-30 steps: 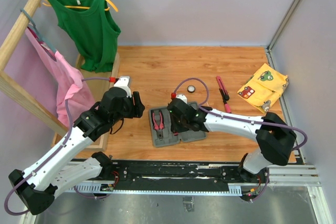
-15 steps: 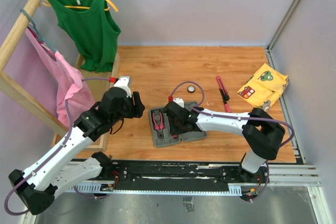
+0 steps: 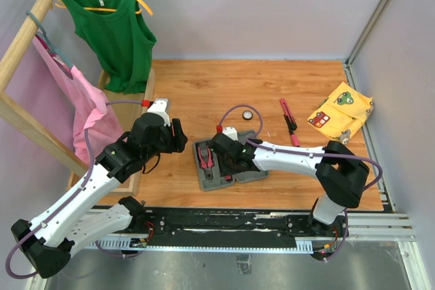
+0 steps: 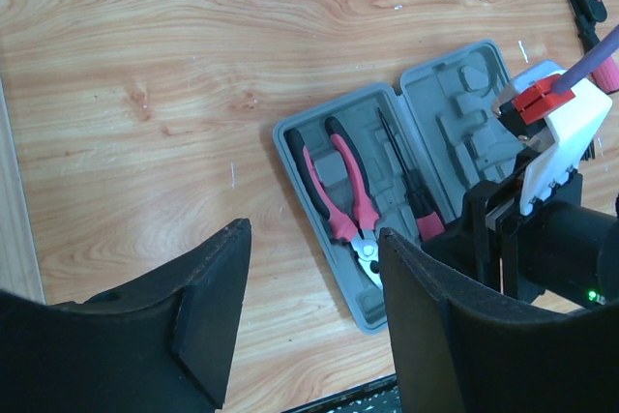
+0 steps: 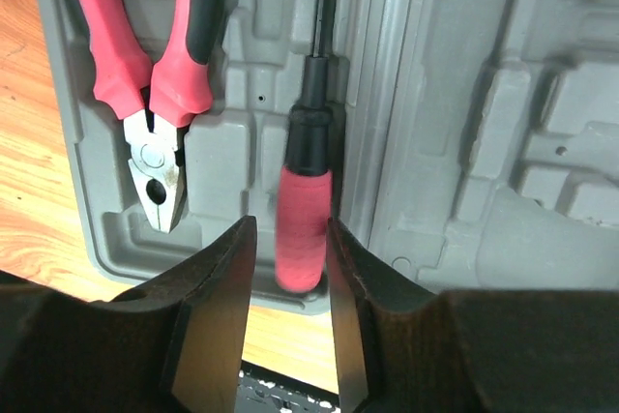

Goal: Sort the tools into containers
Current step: Place the screwdriver in the storage box.

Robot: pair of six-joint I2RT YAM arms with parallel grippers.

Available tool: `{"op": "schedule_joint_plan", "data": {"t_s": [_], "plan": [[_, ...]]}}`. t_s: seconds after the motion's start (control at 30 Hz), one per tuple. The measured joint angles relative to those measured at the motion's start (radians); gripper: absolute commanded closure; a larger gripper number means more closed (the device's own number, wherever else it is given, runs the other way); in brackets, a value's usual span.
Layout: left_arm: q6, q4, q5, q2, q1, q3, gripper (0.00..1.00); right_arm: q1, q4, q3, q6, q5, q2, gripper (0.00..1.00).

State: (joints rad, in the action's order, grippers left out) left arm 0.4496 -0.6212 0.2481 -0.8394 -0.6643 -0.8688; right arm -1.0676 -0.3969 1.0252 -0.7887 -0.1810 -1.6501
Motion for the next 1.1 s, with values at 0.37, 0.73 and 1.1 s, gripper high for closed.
{"op": "schedule_joint_plan", "data": {"t_s": [0.37, 0.73, 1.1], "plan": [[0.001, 0.0, 0.003, 0.0, 0.0, 0.0, 0.41, -0.026, -0.032, -0.001, 0.026, -0.052, 0.149, 0.58], [0.047, -0.009, 0.024, -0.069, 0.0, -0.027, 0.44, -0.026, 0.006, -0.161, 0.057, -0.055, 0.326, 0.56], [0.086, 0.096, -0.003, -0.195, 0.0, -0.029, 0.44, -0.026, 0.029, -0.218, 0.095, -0.055, 0.43, 0.57]]}}
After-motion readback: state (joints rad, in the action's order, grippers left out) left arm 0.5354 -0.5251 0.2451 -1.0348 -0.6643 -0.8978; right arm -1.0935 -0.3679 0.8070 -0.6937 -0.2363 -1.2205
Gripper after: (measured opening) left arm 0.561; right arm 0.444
